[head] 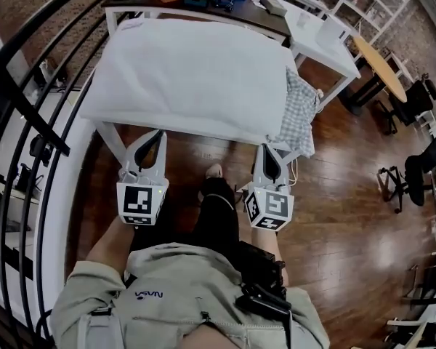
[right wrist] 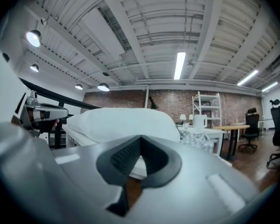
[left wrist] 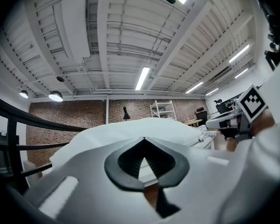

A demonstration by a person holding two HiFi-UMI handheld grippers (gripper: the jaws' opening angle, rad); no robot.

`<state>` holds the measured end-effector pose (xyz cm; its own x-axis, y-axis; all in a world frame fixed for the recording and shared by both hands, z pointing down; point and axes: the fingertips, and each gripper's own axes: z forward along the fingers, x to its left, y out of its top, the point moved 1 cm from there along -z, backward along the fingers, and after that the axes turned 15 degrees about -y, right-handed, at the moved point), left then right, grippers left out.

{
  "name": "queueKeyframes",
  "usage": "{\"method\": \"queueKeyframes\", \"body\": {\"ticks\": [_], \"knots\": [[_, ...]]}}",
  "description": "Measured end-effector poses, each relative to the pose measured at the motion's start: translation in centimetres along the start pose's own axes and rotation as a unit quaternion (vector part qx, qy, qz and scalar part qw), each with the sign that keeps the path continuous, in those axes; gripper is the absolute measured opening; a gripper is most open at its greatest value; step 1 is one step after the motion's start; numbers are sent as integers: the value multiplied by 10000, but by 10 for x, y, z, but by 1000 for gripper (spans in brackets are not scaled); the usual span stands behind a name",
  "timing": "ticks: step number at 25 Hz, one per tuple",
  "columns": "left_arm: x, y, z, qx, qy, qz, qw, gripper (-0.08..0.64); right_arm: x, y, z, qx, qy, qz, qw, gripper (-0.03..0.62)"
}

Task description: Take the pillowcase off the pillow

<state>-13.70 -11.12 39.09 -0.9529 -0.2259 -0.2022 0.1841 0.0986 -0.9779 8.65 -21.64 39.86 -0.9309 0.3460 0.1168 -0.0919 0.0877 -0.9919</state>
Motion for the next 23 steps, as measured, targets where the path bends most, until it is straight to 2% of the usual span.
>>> {"method": "queueKeyframes", "body": {"ticks": [11, 23], "knots": [[-7, 0, -12, 22, 75, 30, 10000, 5, -2, -4, -11, 115, 26, 147, 9998, 2], [-11, -9, -8, 27, 3, -36, 10000, 5, -6, -18, -15, 300, -24, 36, 9995, 2]]}}
